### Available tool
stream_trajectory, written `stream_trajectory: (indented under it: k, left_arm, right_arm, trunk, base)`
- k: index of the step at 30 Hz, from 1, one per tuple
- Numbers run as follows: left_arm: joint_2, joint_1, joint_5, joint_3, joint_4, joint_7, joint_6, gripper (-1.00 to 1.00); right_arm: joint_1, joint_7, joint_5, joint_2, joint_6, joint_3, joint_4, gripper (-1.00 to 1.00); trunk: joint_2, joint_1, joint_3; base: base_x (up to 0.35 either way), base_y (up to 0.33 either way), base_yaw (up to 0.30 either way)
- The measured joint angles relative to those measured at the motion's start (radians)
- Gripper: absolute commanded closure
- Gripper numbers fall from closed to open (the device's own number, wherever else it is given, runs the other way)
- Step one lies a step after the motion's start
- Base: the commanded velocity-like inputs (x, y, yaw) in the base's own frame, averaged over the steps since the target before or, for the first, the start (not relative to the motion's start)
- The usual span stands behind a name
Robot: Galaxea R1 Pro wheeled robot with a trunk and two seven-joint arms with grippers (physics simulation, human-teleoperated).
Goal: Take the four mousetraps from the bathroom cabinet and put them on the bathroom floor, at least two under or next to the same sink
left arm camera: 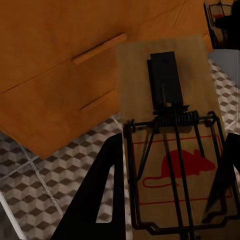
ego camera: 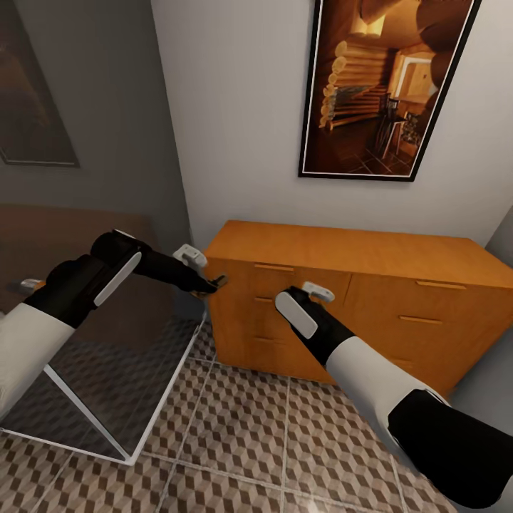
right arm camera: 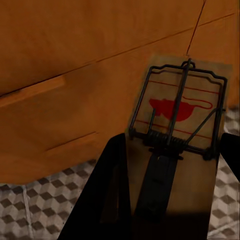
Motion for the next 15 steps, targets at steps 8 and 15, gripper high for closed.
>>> stream_trajectory:
  k: [8,15]
  left_arm:
    - [-0.020,0.027,-0.001,-0.003,0.030,0.001,0.000,1.00]
    - [-0.076,0.069,-0.008,-0.006,0.126,0.002,-0.041,1.00]
  right_arm:
    - [0.088,0.047,0.004,-0.025,0.001,0.003,-0.008,1.00]
    - [0.150,0.127,0.065,-0.040,0.001,0.004,-0.008,1.00]
  trunk:
    - [0.000,0.000,0.000]
    - [0.000,0.000,0.000]
  base:
    - [0.000,0.000,0.000]
    - [0.000,0.000,0.000]
